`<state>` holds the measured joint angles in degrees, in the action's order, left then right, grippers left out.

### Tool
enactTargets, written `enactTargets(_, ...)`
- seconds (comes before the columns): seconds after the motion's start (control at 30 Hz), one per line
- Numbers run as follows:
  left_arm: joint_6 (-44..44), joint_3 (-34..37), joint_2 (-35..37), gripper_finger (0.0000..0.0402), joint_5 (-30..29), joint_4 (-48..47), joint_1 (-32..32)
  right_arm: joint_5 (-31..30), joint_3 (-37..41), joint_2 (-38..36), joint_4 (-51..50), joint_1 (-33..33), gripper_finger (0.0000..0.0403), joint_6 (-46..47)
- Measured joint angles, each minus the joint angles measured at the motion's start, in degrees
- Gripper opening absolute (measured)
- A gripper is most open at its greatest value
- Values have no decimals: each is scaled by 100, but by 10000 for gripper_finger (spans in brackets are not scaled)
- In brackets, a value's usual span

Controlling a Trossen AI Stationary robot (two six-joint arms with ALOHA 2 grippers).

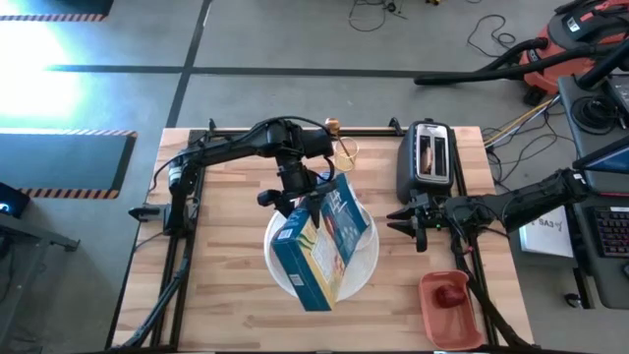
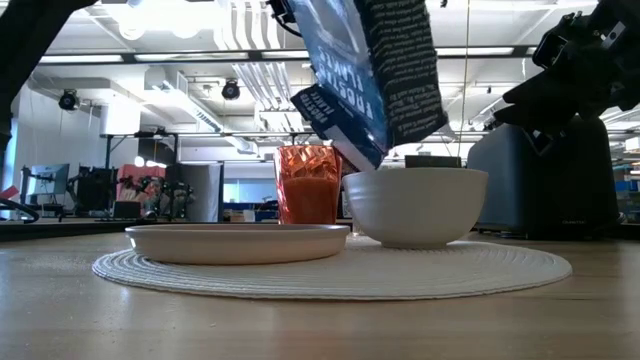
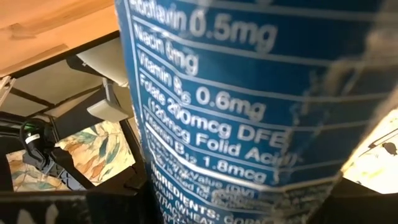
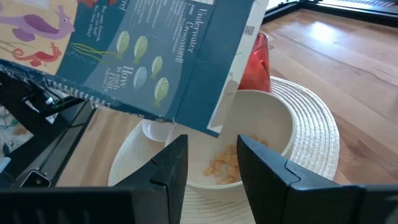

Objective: Arrange a breakfast setting
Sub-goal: Pour the cereal from the cereal box into the white bowl

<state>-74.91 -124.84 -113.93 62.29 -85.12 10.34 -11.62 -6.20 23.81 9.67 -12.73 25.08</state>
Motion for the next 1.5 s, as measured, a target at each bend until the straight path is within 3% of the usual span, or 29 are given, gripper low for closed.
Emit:
enactTargets(0.73,-57,0,-24,216,25,56,34,2,0,0,0,0,128,0)
enactTargets(1.1,877,0,-26,209,-83,-85,-251,0,0,0,0,-2,128,0)
enactTargets(1.5,1834,4,-21,208,-765,-492,-281,0,0,0,0,0,128,0)
